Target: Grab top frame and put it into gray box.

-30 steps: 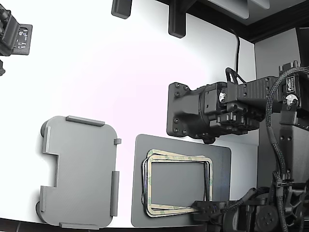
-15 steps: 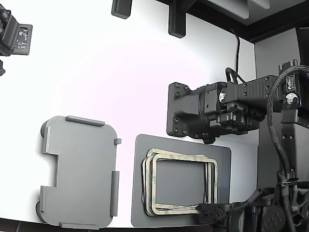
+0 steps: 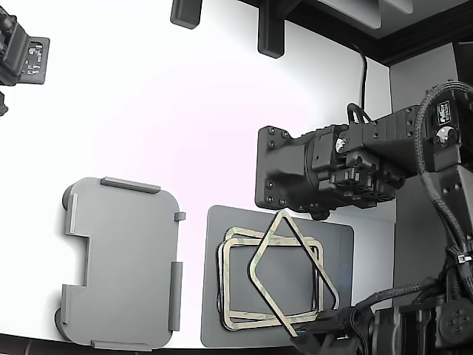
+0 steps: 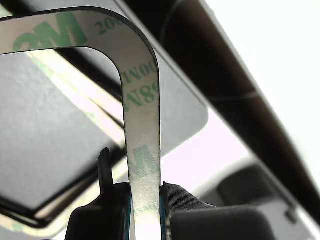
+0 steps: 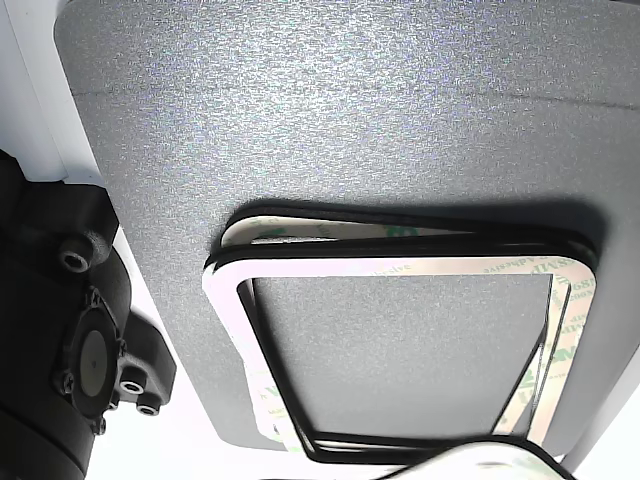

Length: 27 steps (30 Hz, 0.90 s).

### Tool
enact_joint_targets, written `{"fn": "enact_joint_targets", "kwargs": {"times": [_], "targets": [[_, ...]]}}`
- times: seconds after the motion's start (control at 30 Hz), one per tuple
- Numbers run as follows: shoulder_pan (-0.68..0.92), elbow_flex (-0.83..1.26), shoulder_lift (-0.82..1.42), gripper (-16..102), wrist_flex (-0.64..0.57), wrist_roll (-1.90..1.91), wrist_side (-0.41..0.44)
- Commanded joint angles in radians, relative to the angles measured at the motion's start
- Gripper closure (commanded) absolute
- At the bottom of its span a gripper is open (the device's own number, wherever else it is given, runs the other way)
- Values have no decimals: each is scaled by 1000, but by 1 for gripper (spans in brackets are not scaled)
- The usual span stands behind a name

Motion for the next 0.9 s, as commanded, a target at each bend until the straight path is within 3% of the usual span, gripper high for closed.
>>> {"fn": "enact_joint_targets", "kwargs": {"times": [0.0,0.2,0.5,0.6,0.73,0.87], "targets": [[-81,-69,38,97,26,394,67],[-195,-54,124,97,38,908,221],[-422,-80,140,98,37,2356,342],[-500,-61,123,98,28,2606,313],[-618,-135,25,98,37,2668,147],[-667,-155,-15,98,37,3099,78]]}}
